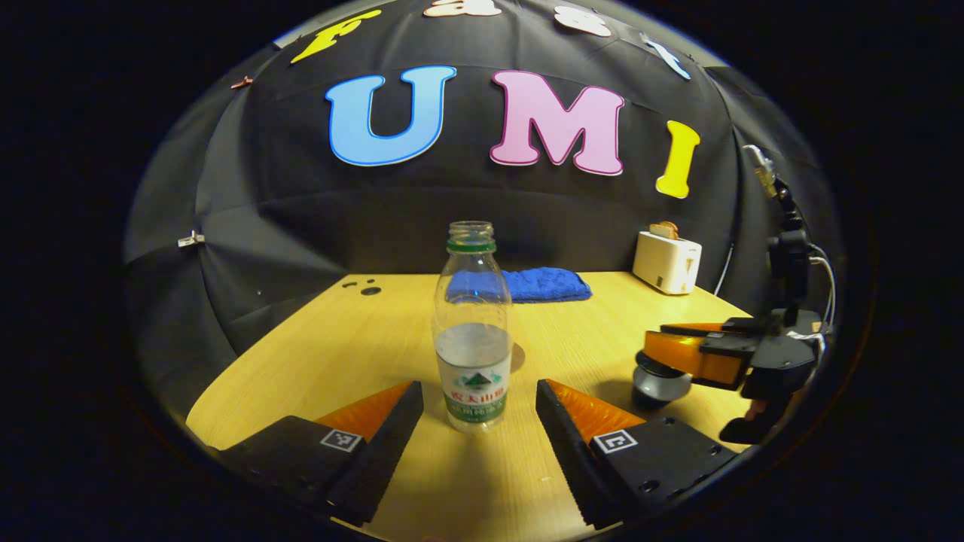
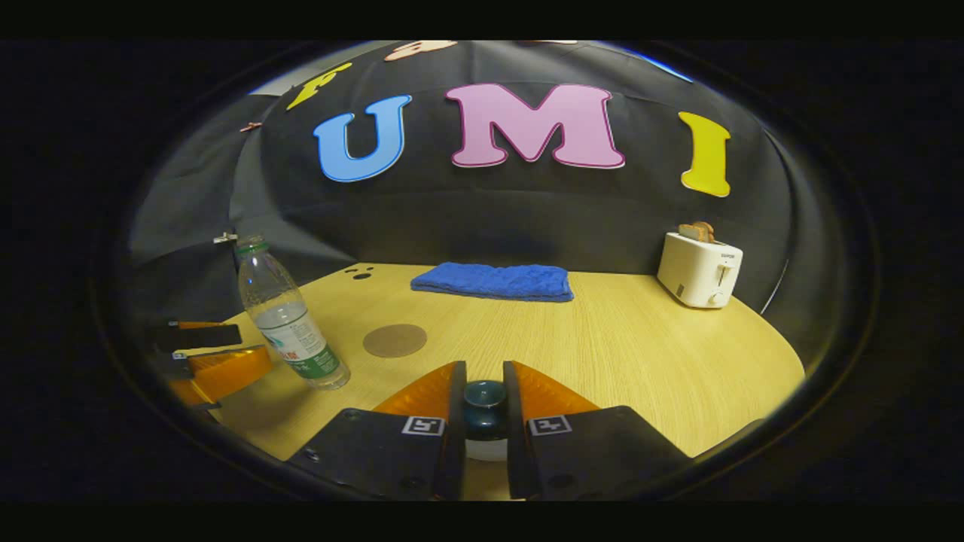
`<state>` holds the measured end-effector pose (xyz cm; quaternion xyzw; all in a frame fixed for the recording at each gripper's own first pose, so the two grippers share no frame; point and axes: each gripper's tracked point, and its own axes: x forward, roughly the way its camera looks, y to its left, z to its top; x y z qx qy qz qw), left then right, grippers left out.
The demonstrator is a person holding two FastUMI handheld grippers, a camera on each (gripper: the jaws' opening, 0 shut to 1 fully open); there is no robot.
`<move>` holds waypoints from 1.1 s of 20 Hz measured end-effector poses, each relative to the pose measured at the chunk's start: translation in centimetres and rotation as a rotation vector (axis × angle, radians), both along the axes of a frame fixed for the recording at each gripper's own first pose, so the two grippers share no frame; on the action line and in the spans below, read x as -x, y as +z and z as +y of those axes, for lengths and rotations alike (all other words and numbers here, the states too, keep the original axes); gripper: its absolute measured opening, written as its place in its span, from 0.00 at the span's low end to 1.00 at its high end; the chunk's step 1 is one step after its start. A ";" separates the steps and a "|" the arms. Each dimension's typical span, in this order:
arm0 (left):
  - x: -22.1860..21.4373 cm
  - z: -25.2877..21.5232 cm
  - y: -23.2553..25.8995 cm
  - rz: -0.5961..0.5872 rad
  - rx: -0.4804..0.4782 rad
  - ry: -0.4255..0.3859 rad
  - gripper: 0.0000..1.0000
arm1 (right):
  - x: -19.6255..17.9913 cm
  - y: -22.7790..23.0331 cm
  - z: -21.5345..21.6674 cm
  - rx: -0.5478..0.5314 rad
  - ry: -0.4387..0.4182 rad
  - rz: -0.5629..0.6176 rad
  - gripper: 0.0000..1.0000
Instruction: Open the teacup lid with one hand, grasp the water bottle and pour water into the teacup with the other hand; after pouring, place the water bottle on the coaster and then close the teacup lid.
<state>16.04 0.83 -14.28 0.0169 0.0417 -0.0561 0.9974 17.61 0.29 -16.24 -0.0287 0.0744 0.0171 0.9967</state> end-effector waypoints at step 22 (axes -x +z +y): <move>-7.4 -1.6 1.1 -0.100 -0.342 -0.065 0.77 | 4.3 -1.1 -6.6 -0.019 -0.137 0.041 0.25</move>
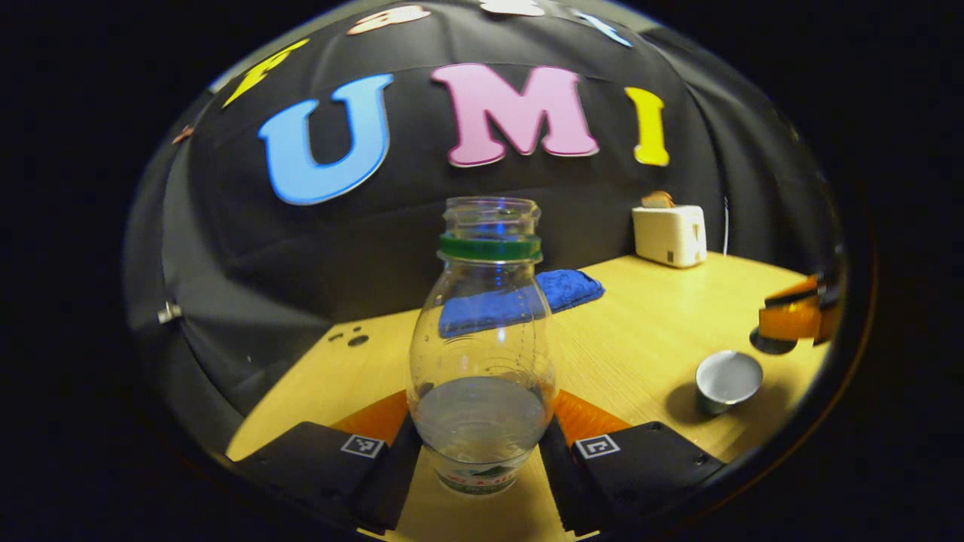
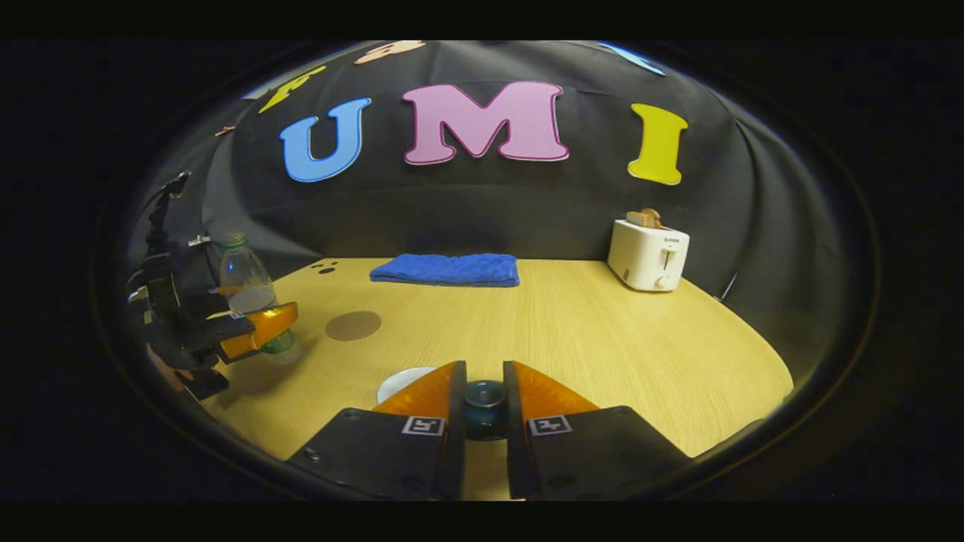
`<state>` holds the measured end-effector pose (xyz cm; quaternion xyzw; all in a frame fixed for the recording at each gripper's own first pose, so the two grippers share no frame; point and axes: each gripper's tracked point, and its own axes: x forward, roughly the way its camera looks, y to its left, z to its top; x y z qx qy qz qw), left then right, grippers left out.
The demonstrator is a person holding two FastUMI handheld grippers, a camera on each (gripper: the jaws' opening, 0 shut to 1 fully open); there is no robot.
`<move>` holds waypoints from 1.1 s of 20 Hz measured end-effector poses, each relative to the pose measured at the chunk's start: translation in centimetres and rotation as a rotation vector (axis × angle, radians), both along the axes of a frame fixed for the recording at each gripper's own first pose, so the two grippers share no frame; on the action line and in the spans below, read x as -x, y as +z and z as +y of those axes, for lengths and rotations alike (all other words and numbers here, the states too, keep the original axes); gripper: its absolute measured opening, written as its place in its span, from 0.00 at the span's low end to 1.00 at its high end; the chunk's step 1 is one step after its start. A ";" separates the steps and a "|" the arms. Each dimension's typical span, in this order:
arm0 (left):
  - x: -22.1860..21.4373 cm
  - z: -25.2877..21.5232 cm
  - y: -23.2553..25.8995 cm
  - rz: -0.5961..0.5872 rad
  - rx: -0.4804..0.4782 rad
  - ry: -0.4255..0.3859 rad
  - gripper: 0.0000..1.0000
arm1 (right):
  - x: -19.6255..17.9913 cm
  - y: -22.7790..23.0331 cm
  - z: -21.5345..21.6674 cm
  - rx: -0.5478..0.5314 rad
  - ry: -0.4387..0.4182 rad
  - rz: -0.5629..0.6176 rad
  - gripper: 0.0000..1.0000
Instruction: Open the teacup lid with one hand, grasp the water bottle and pour water into the teacup with the other hand; after pouring, place the water bottle on the coaster and then close the teacup lid.
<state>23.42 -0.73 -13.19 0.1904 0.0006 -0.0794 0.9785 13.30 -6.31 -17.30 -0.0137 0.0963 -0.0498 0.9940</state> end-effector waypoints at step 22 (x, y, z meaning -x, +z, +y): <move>-3.0 -10.2 -3.8 -0.180 -1.184 -0.224 0.76 | 4.8 -0.5 -9.3 -0.038 -0.125 -0.027 0.25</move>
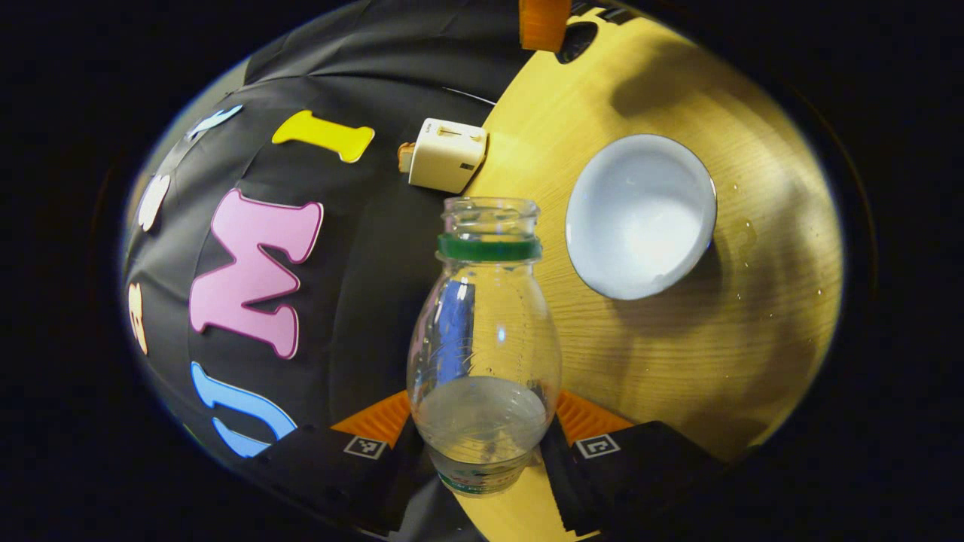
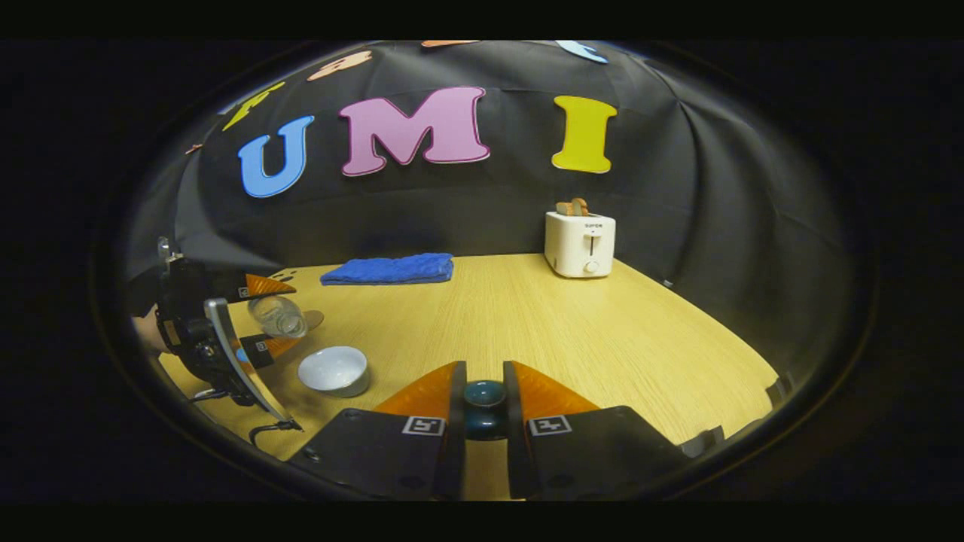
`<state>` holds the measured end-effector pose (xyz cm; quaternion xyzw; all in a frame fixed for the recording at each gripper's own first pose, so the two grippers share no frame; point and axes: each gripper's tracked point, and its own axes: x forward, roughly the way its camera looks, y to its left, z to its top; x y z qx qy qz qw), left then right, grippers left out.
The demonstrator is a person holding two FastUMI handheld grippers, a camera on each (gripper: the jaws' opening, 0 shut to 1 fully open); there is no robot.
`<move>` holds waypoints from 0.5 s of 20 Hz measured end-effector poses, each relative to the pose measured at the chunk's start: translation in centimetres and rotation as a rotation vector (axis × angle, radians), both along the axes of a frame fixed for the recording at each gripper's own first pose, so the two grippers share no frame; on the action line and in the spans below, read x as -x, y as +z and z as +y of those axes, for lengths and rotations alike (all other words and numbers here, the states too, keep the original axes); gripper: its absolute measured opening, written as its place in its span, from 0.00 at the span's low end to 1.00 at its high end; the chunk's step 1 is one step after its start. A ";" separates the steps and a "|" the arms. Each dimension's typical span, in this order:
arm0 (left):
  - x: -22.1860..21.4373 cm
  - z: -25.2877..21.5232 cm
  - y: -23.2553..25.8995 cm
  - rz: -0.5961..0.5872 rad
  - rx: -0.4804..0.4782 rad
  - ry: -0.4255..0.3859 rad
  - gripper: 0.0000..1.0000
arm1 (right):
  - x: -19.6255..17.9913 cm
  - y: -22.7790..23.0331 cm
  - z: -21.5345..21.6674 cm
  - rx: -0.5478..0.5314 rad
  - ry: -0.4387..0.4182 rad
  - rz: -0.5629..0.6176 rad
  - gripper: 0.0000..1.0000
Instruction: Open the teacup lid with one hand, grasp the water bottle and pour water into the teacup with the other hand; after pouring, place the water bottle on the coaster and then close the teacup lid.
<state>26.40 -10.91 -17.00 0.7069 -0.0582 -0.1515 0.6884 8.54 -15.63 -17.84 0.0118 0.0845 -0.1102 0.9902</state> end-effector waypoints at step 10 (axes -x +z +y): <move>-0.1 -0.7 0.2 -0.065 -0.219 -0.059 0.76 | 0.4 -0.1 0.5 0.017 0.027 0.002 0.25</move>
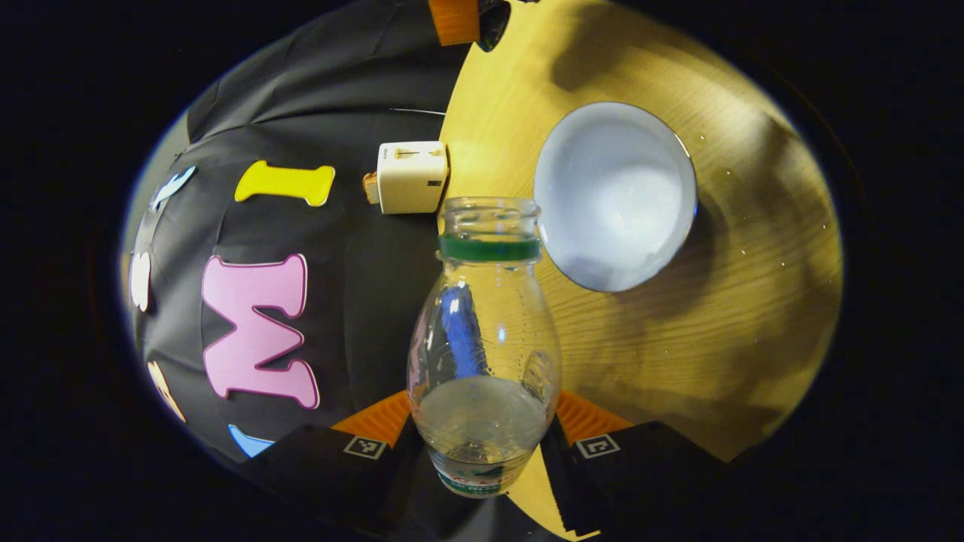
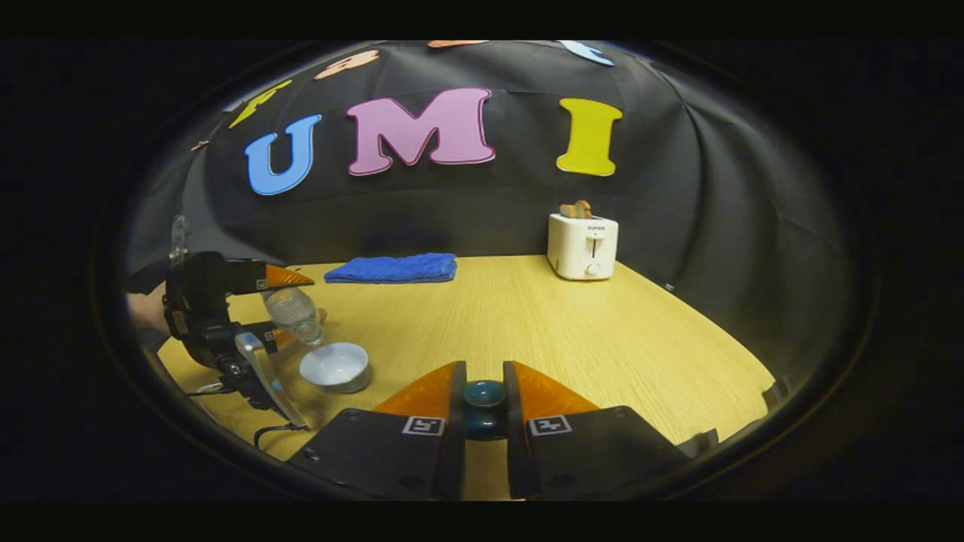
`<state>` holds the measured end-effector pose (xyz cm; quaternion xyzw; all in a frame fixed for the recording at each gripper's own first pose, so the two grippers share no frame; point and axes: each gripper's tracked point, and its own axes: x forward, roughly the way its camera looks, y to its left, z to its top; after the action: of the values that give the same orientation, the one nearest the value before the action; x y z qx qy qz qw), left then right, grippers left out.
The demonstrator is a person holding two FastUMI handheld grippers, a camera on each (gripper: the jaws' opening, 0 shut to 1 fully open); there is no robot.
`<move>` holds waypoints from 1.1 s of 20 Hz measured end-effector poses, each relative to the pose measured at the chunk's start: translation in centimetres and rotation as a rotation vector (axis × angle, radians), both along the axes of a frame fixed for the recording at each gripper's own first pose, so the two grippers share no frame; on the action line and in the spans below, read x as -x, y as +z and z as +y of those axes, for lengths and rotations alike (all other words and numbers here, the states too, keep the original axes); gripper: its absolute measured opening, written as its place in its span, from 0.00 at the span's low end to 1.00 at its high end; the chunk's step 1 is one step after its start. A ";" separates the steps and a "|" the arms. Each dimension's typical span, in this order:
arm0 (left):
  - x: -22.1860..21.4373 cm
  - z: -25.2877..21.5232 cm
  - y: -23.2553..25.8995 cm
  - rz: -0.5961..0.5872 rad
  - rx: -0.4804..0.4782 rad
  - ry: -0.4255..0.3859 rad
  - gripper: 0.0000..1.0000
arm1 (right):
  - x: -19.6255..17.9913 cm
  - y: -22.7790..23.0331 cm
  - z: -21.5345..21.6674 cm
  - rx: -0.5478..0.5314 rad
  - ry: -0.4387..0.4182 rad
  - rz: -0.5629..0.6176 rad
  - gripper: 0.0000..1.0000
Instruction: Open the teacup lid with one hand, grasp the water bottle and pour water into the teacup with the other hand; after pouring, place the water bottle on the coaster and then close the teacup lid.
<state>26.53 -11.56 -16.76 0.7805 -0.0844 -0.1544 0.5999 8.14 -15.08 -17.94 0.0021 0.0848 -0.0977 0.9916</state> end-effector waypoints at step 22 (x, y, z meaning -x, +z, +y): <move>-0.8 -1.8 1.7 -0.091 -0.280 -0.113 0.76 | 1.4 -0.5 1.3 0.002 0.050 0.012 0.25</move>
<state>27.31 -13.36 -15.01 0.8567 -0.1329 -0.1628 0.4711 6.69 -13.83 -18.46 -0.0015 0.0908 -0.0730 0.9932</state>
